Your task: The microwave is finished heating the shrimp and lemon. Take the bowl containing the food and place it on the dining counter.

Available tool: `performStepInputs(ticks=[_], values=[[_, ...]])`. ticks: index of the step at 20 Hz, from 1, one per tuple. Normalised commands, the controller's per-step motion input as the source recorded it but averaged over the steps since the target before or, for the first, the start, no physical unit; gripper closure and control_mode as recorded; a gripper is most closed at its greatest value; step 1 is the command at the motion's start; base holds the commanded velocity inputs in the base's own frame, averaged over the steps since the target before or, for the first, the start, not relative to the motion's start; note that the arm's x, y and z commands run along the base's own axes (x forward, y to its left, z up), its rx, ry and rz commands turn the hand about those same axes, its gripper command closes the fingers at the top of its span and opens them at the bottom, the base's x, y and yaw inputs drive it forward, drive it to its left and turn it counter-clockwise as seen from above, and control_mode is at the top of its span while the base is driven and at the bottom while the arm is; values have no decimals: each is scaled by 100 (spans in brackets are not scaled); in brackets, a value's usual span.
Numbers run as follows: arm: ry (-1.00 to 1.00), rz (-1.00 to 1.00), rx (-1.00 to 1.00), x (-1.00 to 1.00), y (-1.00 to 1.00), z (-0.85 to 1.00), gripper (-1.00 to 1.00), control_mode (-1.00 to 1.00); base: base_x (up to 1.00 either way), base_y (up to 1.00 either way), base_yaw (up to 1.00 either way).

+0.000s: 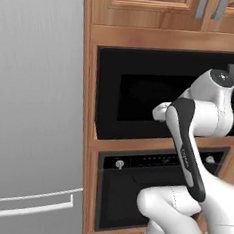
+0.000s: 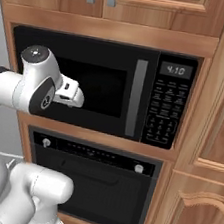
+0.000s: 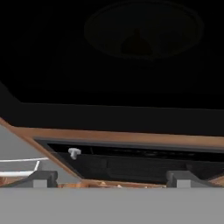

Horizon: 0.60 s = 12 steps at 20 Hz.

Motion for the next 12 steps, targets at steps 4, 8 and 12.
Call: performStepInputs(ticks=[4,8,12], values=[[0,0,0,0,0,0,-100,100,-28,-71,0],[0,0,0,0,0,0,-100,100,-40,-56,-1],[0,0,0,0,0,0,-100,100,-42,-38,-3]])
